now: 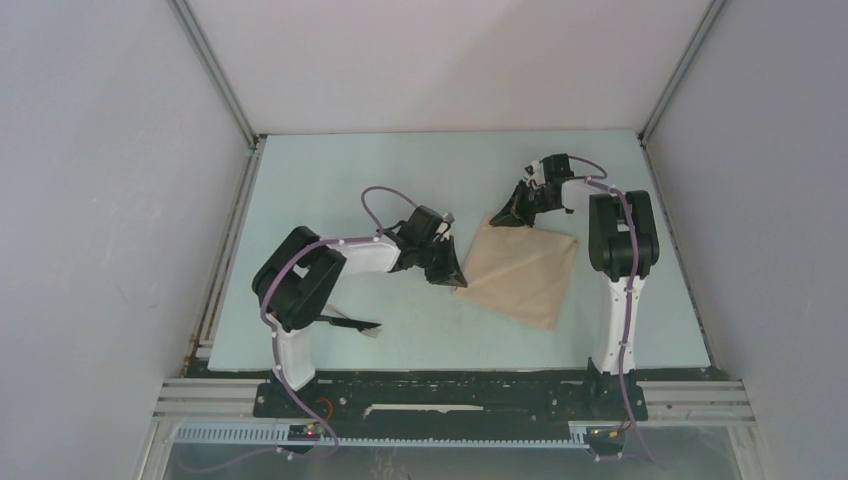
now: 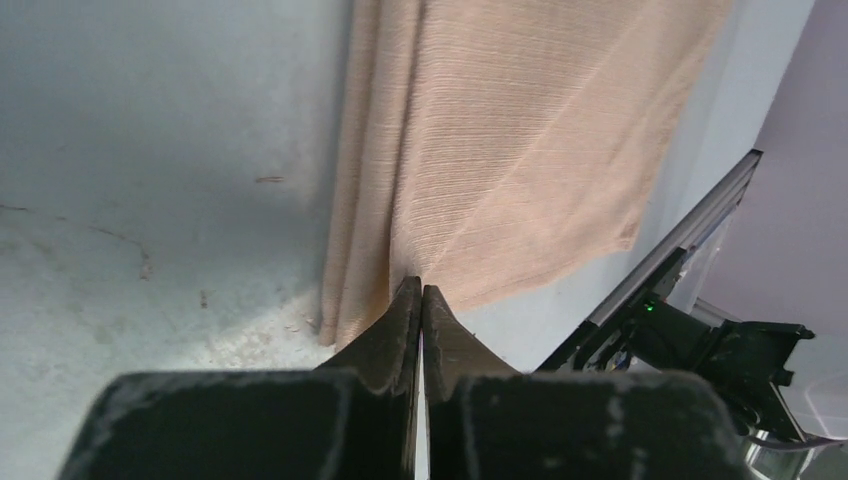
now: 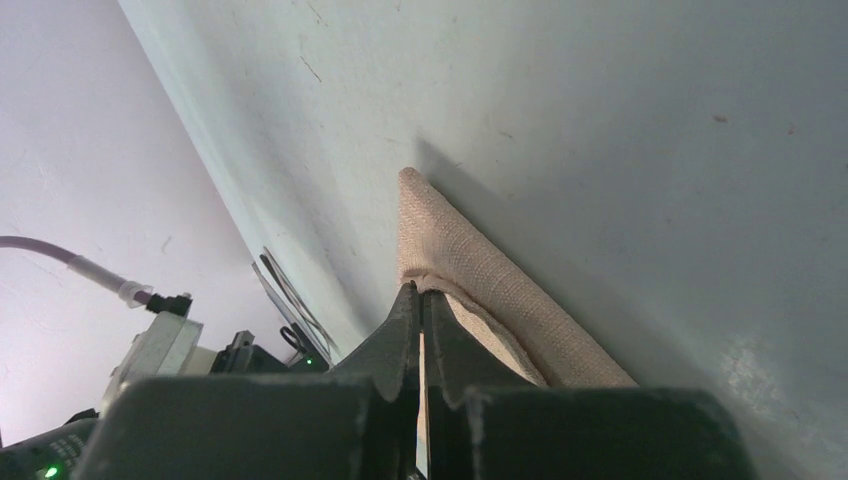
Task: Fold the napkin into a case and place the utensils inside
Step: Fold the top corner of the square-folded napkin at the center of the board.
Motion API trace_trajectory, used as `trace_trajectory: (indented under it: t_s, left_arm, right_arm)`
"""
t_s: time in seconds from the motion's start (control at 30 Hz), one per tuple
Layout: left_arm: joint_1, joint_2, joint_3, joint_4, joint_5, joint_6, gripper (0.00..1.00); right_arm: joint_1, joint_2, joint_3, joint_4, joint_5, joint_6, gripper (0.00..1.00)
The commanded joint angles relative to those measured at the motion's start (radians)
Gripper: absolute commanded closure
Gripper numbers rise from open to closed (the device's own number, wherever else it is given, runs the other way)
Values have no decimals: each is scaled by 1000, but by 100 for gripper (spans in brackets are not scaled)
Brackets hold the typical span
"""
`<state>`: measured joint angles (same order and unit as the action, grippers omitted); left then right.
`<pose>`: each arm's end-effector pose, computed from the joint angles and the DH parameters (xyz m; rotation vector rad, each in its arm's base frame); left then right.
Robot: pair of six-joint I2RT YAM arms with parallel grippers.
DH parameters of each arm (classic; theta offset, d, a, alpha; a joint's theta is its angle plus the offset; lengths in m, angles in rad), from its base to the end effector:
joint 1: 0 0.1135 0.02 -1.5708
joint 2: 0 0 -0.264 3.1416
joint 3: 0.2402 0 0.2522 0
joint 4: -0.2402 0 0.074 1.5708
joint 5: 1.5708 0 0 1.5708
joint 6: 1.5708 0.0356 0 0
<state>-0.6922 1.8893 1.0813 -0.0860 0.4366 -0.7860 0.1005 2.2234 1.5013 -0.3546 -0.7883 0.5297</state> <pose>0.2844 -0.2553 0.1458 0.0846 2.7262 -1.0905 0.4460 0.0703 0.1191 0.2925 2.6461 1.2539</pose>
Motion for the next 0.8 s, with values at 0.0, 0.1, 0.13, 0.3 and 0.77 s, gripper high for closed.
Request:
trace_trajectory:
  t_s: [0.0,0.1,0.13,0.3,0.77]
  left_arm:
    - [13,30,-29,29,-21,-5,96]
    - [14,40,-56,47,-20,-15,97]
    - [14,42,-63,51,-23,-17,97]
    - [13,48,-80,59,-27,-22,98]
    - [14,48,-92,69,-27,-27,99]
  right_arm:
    - [5,10,39,11,-14,-1,100]
    - [5,17,43,11,-14,-1,97]
    - [5,18,44,12,-13,-1,93]
    - [5,20,46,27,-19,14,81]
    - [-4,76,41,172,-36,142,70]
